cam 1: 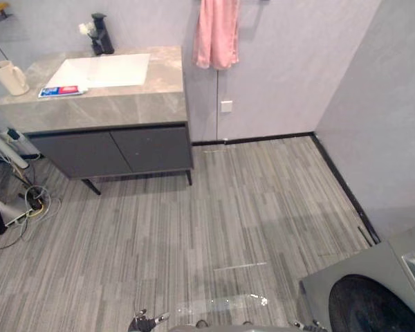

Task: Organize washtable

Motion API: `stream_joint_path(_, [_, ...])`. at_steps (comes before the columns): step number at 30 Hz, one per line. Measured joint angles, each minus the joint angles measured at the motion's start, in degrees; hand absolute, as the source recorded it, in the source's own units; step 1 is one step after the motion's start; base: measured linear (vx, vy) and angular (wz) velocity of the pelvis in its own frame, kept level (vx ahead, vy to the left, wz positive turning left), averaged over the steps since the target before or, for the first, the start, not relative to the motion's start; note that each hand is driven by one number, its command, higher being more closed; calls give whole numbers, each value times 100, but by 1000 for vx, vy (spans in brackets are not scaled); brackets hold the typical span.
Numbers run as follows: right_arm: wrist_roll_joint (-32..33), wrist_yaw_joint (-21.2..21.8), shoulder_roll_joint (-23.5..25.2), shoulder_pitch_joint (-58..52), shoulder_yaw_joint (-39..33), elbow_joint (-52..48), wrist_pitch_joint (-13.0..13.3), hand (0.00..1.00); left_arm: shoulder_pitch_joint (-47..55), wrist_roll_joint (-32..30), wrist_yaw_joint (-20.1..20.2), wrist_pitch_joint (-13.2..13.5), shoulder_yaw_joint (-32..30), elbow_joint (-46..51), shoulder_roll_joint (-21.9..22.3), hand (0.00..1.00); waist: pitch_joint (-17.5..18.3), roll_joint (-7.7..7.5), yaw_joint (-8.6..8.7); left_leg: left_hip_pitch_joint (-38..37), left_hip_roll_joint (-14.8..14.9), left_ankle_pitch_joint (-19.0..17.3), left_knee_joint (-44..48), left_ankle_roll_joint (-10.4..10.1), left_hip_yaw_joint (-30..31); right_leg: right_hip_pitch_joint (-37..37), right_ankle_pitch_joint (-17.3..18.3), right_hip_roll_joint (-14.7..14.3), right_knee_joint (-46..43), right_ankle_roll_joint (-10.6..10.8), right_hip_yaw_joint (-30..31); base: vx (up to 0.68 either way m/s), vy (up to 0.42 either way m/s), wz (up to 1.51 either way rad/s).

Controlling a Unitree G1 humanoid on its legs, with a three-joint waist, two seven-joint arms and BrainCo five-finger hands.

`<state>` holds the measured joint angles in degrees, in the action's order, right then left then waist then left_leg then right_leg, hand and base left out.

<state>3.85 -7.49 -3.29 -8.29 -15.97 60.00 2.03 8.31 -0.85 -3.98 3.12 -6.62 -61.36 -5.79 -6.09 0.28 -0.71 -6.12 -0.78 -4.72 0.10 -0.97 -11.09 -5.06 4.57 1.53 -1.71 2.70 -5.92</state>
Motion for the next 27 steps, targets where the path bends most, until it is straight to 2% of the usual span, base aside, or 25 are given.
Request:
stream_joint_path(6, [-12,6,-5,203,-1,43,7,0,-89,-39,8,12,24,-4,-4,0,-154,9,-2,-100,-7,-1,-24,-1,17,-167,-31,-4,133,32,-36,-7,-6,3])
stream_joint_path(11, [-165,8,-10,226,0,48,7,0,-87,-50,9,12,34,-9,-5,0,-158,15,-3,-132,4,2,-75,-1,18,-174,-42,-27,150,15,-30,-41,-22,-1])
stream_joint_path(13, [-169,8,-5,226,3,51,8,0,-85,-50,9,12,37,-10,-12,0,-161,3,-4,-188,0,62,-184,-94,18,-176,-47,-28,151,8,-29,-39,-30,-1])
stream_joint_path(25, [-147,10,-10,233,2,61,29,0,-92,-49,0,53,151,-48,-37,0,-192,12,-3,-206,5,67,-221,-94,15,-210,-68,-46,231,-26,-29,-13,-11,0])
stream_joint_path(27, [-106,10,-11,237,1,92,30,0,-95,-48,2,53,153,-48,-39,0,-198,9,-3,-212,4,67,-221,-94,13,-251,-104,-50,302,-82,-31,-10,-16,0])
